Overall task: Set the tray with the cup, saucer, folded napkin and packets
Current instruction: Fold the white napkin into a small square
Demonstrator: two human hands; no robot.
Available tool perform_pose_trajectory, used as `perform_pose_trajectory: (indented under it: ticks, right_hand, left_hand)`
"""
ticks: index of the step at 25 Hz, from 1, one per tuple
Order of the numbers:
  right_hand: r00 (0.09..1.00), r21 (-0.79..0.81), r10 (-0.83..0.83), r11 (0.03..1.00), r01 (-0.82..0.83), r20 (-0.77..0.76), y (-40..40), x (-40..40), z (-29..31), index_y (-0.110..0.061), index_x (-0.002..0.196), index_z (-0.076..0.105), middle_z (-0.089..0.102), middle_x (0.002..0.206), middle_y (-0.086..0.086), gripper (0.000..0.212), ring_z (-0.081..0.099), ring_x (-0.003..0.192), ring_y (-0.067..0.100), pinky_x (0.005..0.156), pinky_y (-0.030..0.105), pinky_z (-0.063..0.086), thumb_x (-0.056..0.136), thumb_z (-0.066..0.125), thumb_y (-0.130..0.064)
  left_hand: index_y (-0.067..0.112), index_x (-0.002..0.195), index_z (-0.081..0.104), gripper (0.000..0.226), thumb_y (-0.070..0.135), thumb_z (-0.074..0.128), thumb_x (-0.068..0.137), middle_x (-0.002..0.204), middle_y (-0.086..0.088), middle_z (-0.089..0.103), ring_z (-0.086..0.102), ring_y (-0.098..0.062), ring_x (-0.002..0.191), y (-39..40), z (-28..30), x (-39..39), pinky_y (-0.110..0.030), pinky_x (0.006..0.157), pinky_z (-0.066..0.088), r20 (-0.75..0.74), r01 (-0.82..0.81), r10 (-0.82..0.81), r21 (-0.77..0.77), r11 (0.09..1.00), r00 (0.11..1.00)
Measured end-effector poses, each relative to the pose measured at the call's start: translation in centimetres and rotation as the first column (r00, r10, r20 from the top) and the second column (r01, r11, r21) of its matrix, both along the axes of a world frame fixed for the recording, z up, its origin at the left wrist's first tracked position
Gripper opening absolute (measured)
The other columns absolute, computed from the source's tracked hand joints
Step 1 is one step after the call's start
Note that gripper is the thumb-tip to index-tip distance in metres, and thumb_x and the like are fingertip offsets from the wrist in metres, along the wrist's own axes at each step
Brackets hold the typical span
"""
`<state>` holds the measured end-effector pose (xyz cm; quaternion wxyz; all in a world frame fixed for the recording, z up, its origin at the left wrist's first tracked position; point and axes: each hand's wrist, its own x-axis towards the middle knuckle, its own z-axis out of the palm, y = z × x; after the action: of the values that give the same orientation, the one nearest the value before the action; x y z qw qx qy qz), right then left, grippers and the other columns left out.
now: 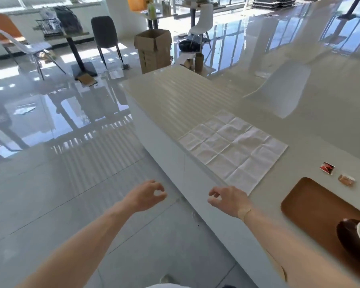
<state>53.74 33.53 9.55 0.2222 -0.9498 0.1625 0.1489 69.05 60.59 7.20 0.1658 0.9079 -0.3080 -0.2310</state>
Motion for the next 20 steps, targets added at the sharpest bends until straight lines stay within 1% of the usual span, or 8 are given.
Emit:
perform_pose_trajectory:
  ticks: [2, 5, 8, 12, 16, 20]
  right_hand:
    - [0.999, -0.006, -0.035, 0.999, 0.035, 0.004, 1.2, 2.0, -0.7, -0.036, 0.117, 0.062, 0.066, 0.117, -0.013, 0.037, 0.061, 0.104, 0.014, 0.085, 0.032, 0.046, 0.086, 0.049, -0.052]
    - [0.997, -0.027, -0.073, 0.997, 0.072, -0.029, 1.9, 3.8, -1.1, -0.035, 0.117, 0.062, 0.065, 0.118, -0.013, 0.037, 0.061, 0.105, 0.015, 0.087, 0.033, 0.047, 0.087, 0.048, -0.051]
    - [0.994, -0.074, -0.096, 0.993, 0.092, -0.048, 1.2, 5.6, -1.9, -0.033, 0.120, 0.060, 0.065, 0.121, -0.011, 0.038, 0.060, 0.109, 0.016, 0.088, 0.033, 0.046, 0.088, 0.048, -0.050]
    - [0.981, -0.084, -0.185, 0.980, 0.180, -0.060, -1.6, 7.5, -3.7, -0.032, 0.120, 0.061, 0.067, 0.118, -0.009, 0.040, 0.061, 0.106, 0.016, 0.087, 0.034, 0.049, 0.087, 0.048, -0.049]
    - [0.961, -0.069, -0.267, 0.963, 0.262, -0.075, -4.4, 8.9, -5.7, -0.033, 0.120, 0.061, 0.065, 0.119, -0.011, 0.041, 0.061, 0.104, 0.014, 0.085, 0.031, 0.048, 0.085, 0.050, -0.051]
    - [0.942, -0.096, -0.327, 0.943, 0.319, -0.081, -6.5, 9.0, -7.2, -0.033, 0.121, 0.060, 0.066, 0.119, -0.009, 0.040, 0.061, 0.104, 0.014, 0.082, 0.030, 0.048, 0.086, 0.051, -0.050]
  left_hand:
    - [0.029, 0.112, 0.063, 0.034, 0.054, 0.051, 0.092, 0.119, 0.006, 0.057, 0.054, -0.014, 0.103, 1.0, -0.3, 2.1, -0.033, 0.092, 0.043, -0.006, 0.017, -0.017, 0.006, 1.000, 1.000]
    - [0.028, 0.114, 0.063, 0.037, 0.054, 0.049, 0.092, 0.121, 0.005, 0.058, 0.055, -0.016, 0.109, 1.3, -0.8, 4.7, -0.036, 0.097, 0.044, -0.029, 0.038, -0.038, -0.001, 0.999, 0.999]
    - [0.029, 0.115, 0.063, 0.038, 0.055, 0.049, 0.091, 0.120, 0.007, 0.058, 0.056, -0.015, 0.109, 0.3, -1.4, 7.7, -0.039, 0.098, 0.045, -0.058, 0.054, -0.054, -0.010, 0.999, 0.997]
    - [0.031, 0.114, 0.062, 0.038, 0.057, 0.048, 0.090, 0.120, 0.010, 0.056, 0.054, -0.013, 0.109, -2.8, -2.2, 12.2, -0.037, 0.098, 0.044, -0.072, 0.108, -0.106, 0.022, 0.994, 0.992]
    - [0.032, 0.113, 0.062, 0.035, 0.055, 0.050, 0.089, 0.116, 0.013, 0.056, 0.055, -0.010, 0.106, -7.2, -2.7, 16.1, -0.034, 0.096, 0.044, -0.092, 0.177, -0.172, 0.055, 0.983, 0.981]
    - [0.031, 0.116, 0.062, 0.036, 0.053, 0.052, 0.088, 0.119, 0.011, 0.056, 0.054, -0.009, 0.106, -11.8, -3.2, 18.9, -0.030, 0.094, 0.044, -0.097, 0.268, -0.259, 0.093, 0.959, 0.961]
